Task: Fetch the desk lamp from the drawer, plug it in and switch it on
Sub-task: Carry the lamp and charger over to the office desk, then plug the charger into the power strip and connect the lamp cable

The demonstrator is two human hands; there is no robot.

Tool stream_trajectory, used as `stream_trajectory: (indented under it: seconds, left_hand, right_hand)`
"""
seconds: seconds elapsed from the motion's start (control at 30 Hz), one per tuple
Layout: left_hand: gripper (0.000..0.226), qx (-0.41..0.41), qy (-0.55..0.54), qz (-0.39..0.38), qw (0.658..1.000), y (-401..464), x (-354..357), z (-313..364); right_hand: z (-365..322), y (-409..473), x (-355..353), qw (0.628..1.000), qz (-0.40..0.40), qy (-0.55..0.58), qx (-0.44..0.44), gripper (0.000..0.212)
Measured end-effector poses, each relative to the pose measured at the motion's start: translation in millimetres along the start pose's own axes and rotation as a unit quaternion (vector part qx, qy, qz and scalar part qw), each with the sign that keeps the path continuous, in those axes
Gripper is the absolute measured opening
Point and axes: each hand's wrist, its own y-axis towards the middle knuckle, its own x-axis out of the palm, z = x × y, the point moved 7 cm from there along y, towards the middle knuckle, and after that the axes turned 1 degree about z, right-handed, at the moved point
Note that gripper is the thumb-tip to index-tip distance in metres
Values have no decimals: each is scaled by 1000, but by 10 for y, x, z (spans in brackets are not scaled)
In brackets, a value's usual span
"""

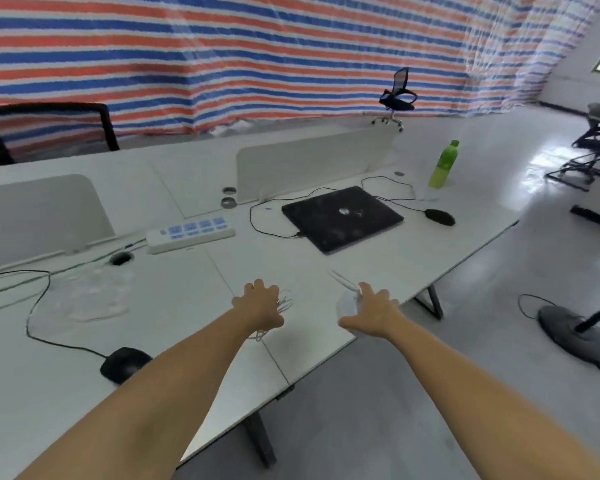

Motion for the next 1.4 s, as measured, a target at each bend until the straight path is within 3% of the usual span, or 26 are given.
stream_trajectory:
  seconds: [0.23, 0.53, 0.87, 1.13, 1.4]
  left_hand:
    - [47, -95, -18, 1, 995, 804, -146, -438]
    - [48, -175, -43, -14, 984, 1529, -284, -955]
    - [44, -271, -88, -7, 959, 1889, -71, -1471]
    - [42, -259, -53, -11, 964, 2087, 151, -1498]
    - [60, -250, -53, 30, 966, 2046, 356, -1523]
  right_hand:
    - [-590, 1179, -35, 995, -30, -34, -88, 91]
    - [-1214, 2265, -62, 985, -61, -79, -138, 88]
    - [-2037, 3045, 425, 941, -96, -173, -275, 78]
    - [-2060, 3287, 665, 910, -102, -227, -331, 81]
    - [-1927, 3307, 832, 926, -108, -209, -296, 92]
